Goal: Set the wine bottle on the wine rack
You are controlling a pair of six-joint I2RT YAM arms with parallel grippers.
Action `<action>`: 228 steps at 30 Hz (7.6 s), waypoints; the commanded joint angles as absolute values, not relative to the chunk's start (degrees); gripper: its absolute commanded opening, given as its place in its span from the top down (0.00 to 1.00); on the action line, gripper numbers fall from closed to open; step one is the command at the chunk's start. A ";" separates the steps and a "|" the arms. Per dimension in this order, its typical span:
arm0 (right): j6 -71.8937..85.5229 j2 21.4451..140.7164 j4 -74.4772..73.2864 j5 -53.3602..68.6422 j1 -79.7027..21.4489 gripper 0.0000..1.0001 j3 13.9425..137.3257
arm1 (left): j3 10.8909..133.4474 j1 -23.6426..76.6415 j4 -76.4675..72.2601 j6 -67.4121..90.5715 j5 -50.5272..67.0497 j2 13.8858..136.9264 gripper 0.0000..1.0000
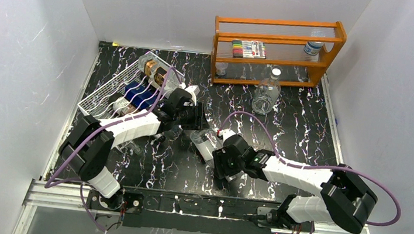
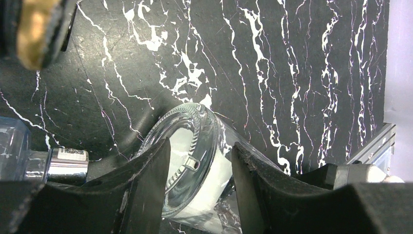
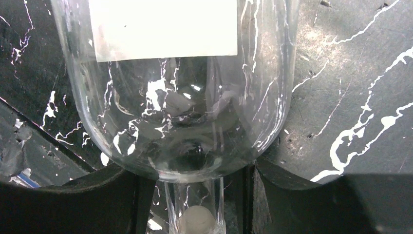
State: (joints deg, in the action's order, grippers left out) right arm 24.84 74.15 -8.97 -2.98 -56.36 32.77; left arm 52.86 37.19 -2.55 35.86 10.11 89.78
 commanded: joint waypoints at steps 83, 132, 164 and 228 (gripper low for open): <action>8.33 86.22 13.12 3.87 -57.11 1.00 76.17 | 76.64 37.49 28.05 15.10 -26.98 35.95 0.02; 6.72 134.45 -14.84 12.82 -51.68 0.54 136.20 | 74.27 37.50 31.29 16.57 -26.89 36.45 0.02; 8.68 111.42 1.51 4.92 -51.52 0.33 113.63 | 73.37 37.49 31.90 17.51 -26.83 35.91 0.02; 9.03 97.80 -19.42 -17.00 -15.93 0.42 90.03 | 47.79 37.52 28.18 30.87 -20.03 38.14 0.02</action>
State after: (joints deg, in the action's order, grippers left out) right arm 8.84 98.28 -24.47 -18.28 -16.47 89.36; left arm 48.31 37.41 27.51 30.59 -18.70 38.89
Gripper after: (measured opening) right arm 0.584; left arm 0.981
